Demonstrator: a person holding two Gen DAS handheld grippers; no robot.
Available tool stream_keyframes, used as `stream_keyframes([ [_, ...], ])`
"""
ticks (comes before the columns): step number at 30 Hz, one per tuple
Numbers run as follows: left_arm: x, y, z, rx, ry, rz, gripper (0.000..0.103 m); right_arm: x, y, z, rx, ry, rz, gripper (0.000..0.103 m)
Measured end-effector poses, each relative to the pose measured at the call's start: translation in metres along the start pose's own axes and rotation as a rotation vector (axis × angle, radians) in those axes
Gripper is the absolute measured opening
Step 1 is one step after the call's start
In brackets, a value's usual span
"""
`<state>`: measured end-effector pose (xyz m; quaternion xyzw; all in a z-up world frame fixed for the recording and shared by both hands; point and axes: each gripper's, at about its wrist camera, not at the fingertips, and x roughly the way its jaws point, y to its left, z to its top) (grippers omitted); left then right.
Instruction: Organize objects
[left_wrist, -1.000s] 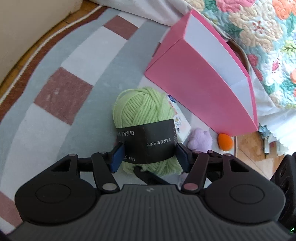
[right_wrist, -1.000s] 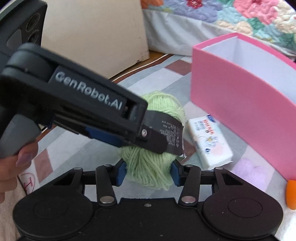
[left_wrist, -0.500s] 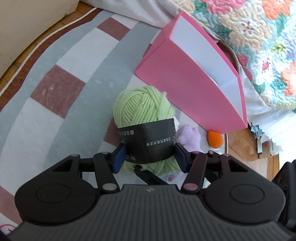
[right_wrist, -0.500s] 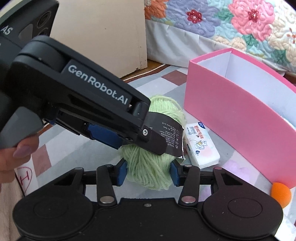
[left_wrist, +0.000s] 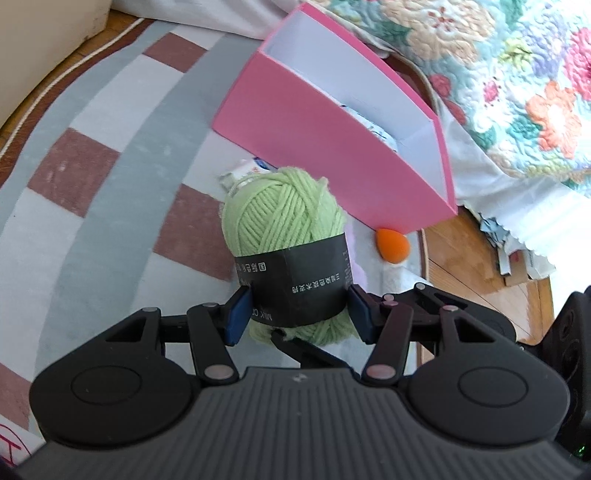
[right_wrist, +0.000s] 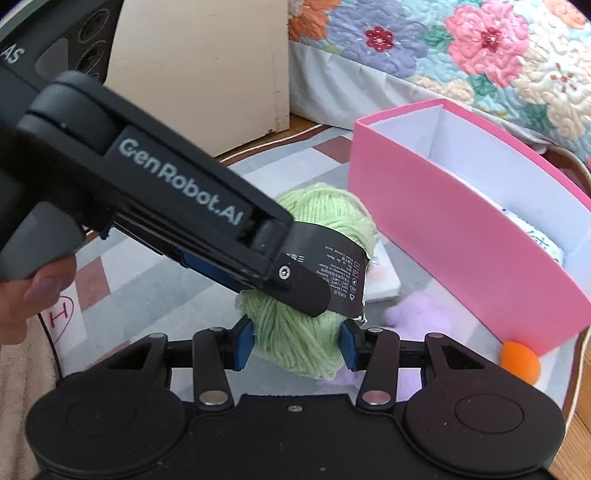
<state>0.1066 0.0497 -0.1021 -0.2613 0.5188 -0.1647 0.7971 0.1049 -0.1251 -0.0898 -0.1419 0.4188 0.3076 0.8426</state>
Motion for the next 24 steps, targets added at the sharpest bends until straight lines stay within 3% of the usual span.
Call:
stream_keyframes([
  [7, -0.006, -0.014, 0.001, 0.008, 0.054, -0.039, 0.054, -0.023, -0.007, 0.004, 0.003, 0.052, -0.011, 0.052],
  [13, -0.02, -0.031, 0.007, 0.073, 0.088, -0.068, 0.054, -0.048, -0.004, 0.002, -0.001, 0.045, -0.001, 0.052],
  [24, -0.039, -0.074, 0.013, 0.17, 0.101, -0.051, 0.054, -0.078, -0.008, 0.004, -0.009, 0.019, -0.014, 0.052],
])
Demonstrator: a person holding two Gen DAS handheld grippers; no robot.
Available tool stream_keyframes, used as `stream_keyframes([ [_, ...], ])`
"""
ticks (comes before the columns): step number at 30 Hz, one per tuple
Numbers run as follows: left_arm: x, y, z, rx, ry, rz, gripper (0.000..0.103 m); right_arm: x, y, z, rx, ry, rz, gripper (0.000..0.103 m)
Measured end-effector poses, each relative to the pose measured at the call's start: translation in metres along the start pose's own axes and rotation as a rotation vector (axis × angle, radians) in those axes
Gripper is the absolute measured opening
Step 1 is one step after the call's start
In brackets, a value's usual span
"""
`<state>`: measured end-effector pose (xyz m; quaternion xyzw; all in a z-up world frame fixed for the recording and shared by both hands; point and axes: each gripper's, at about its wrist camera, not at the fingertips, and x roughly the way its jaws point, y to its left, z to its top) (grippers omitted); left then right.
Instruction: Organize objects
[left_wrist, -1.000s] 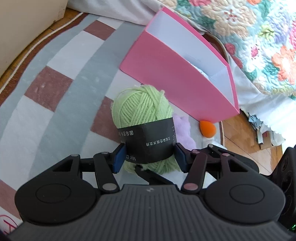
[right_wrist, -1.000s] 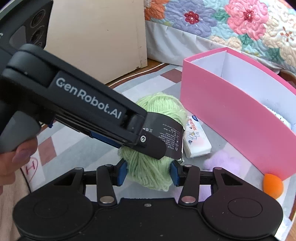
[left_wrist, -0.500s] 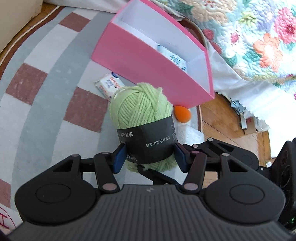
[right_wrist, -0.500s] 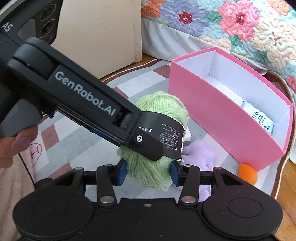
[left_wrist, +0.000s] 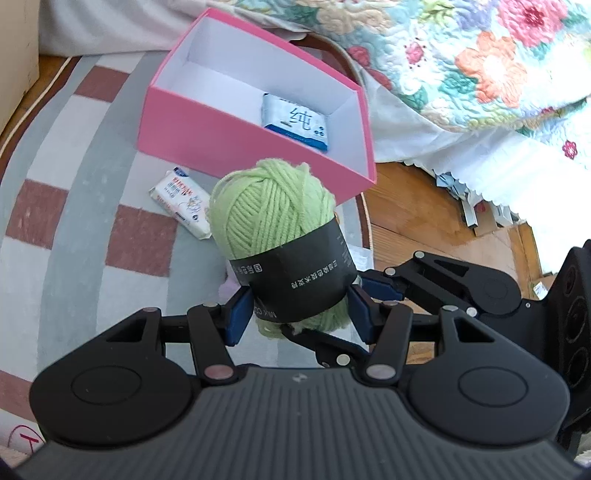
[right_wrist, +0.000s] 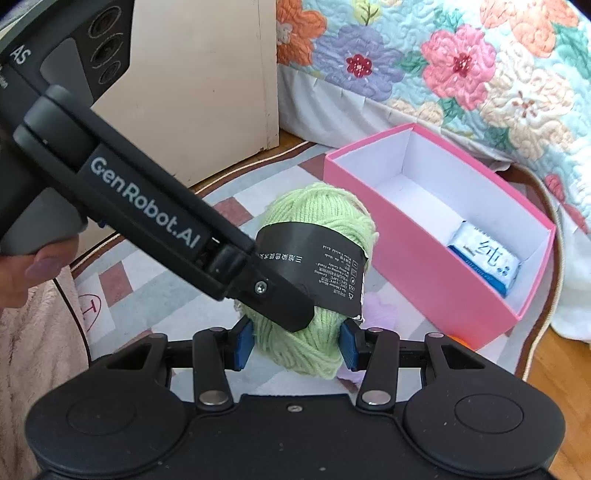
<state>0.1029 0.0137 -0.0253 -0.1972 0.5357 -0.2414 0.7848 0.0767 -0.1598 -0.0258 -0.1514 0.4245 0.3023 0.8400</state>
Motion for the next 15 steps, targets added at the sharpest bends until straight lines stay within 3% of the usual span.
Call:
stream_keyframes([
  [3, -0.005, -0.012, 0.004, 0.032, -0.003, 0.007, 0.054, -0.007, 0.0, 0.002, -0.003, -0.007, -0.013, 0.052],
  [8, -0.013, -0.03, 0.013, 0.066, -0.014, -0.004, 0.054, -0.023, 0.004, 0.004, -0.137, -0.049, -0.096, 0.052],
  [15, -0.02, -0.046, 0.037, 0.102, -0.046, -0.067, 0.054, -0.042, -0.01, 0.02, -0.216, -0.065, -0.159, 0.051],
])
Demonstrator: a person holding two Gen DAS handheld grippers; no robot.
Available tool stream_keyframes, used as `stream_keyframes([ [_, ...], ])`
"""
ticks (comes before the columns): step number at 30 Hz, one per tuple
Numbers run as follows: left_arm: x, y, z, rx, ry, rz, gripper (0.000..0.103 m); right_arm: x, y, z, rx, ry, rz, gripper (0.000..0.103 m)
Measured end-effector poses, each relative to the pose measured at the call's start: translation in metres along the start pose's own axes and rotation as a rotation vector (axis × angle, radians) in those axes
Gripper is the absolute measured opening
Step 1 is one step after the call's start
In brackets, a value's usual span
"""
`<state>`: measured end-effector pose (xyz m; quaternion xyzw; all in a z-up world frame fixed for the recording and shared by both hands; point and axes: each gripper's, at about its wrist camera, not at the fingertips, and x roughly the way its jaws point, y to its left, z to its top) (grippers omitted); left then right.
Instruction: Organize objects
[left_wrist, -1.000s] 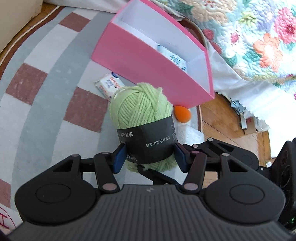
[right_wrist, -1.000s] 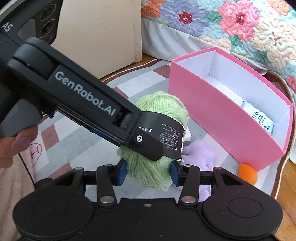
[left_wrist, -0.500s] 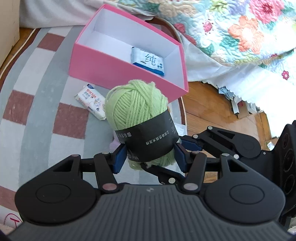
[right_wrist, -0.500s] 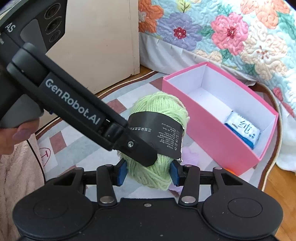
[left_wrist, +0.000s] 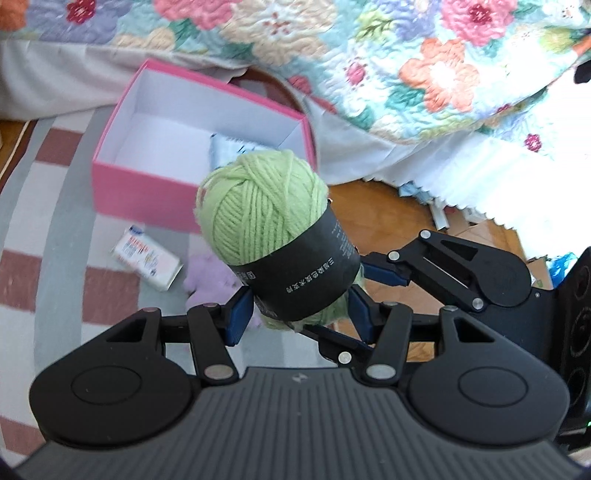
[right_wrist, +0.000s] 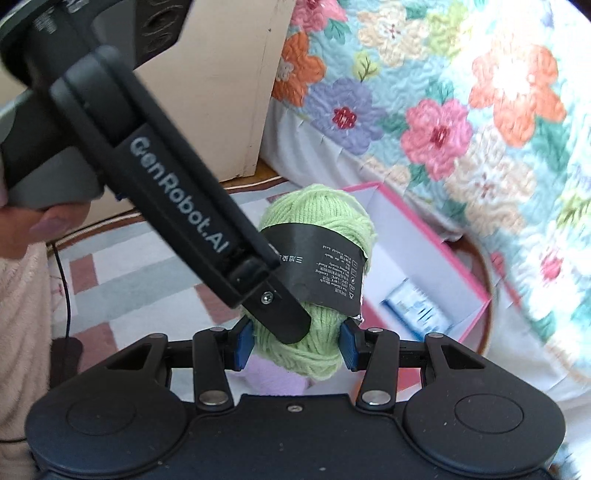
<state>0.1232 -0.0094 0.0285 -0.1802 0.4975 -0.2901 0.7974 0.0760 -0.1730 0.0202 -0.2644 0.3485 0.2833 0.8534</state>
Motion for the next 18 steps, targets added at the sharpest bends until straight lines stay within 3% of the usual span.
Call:
stream_keyframes([
  [10, 0.016, -0.013, 0.049, 0.004, -0.017, -0.004, 0.054, 0.002, -0.041, 0.03, -0.076, 0.022, -0.054, 0.051],
  [14, 0.033, -0.016, 0.068, -0.025, -0.017, 0.02, 0.055, 0.013, -0.076, 0.036, 0.027, 0.038, 0.011, 0.051],
  [18, 0.051, -0.018, 0.081, -0.042, -0.01, 0.026, 0.055, 0.021, -0.098, 0.034, 0.059, 0.023, 0.009, 0.051],
])
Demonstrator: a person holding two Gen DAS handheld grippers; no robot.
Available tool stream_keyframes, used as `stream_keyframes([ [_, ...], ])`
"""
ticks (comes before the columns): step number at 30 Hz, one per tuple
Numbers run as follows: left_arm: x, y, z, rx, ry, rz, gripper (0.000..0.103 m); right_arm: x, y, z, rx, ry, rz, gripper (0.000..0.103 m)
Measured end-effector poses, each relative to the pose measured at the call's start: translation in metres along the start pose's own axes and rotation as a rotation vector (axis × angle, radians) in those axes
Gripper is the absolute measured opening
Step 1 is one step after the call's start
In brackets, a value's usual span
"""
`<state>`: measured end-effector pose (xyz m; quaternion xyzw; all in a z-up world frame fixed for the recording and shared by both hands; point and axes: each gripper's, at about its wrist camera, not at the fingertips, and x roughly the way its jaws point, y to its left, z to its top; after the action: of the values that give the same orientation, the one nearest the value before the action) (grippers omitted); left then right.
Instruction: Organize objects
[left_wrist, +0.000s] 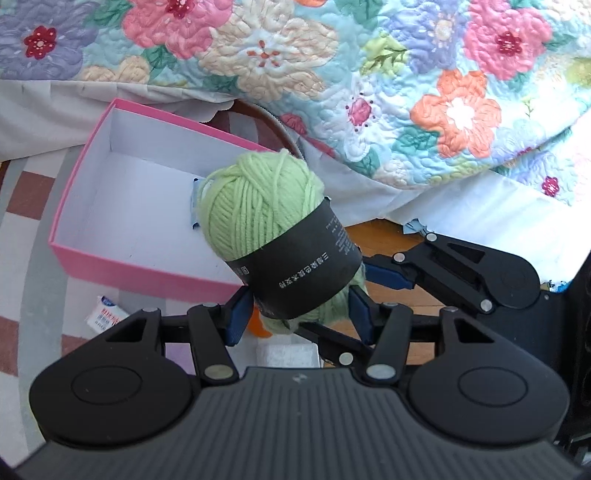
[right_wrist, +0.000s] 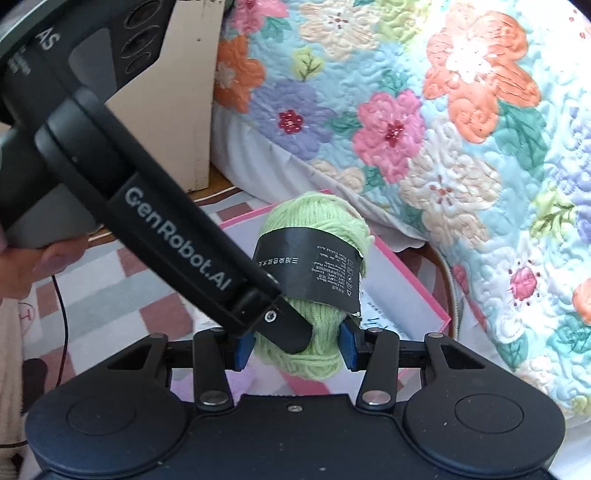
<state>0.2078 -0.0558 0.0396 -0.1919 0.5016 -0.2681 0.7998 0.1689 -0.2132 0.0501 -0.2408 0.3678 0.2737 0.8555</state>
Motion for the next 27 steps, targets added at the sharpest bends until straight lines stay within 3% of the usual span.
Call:
stream_keyframes([
  [5, 0.025, 0.006, 0.02, -0.019, 0.029, 0.033, 0.055, 0.022, -0.011, 0.005, -0.073, 0.028, -0.019, 0.051],
  [8, 0.046, 0.022, 0.031, -0.081, 0.057, 0.036, 0.055, 0.045, -0.022, 0.011, -0.088, 0.073, 0.001, 0.05],
  [13, 0.072, 0.047, 0.038, -0.15, 0.085, 0.035, 0.055, 0.081, -0.033, 0.009, -0.075, 0.133, 0.029, 0.05],
  [17, 0.082, 0.053, 0.039, -0.146, 0.076, 0.071, 0.055, 0.099, -0.04, 0.011, -0.038, 0.147, 0.059, 0.05],
  [23, 0.107, 0.065, 0.048, -0.165, 0.157, 0.073, 0.054, 0.122, -0.047, 0.006, -0.002, 0.198, 0.077, 0.05],
  [27, 0.115, 0.07, 0.047, -0.177, 0.157, 0.097, 0.054, 0.129, -0.053, 0.001, 0.049, 0.206, 0.104, 0.05],
])
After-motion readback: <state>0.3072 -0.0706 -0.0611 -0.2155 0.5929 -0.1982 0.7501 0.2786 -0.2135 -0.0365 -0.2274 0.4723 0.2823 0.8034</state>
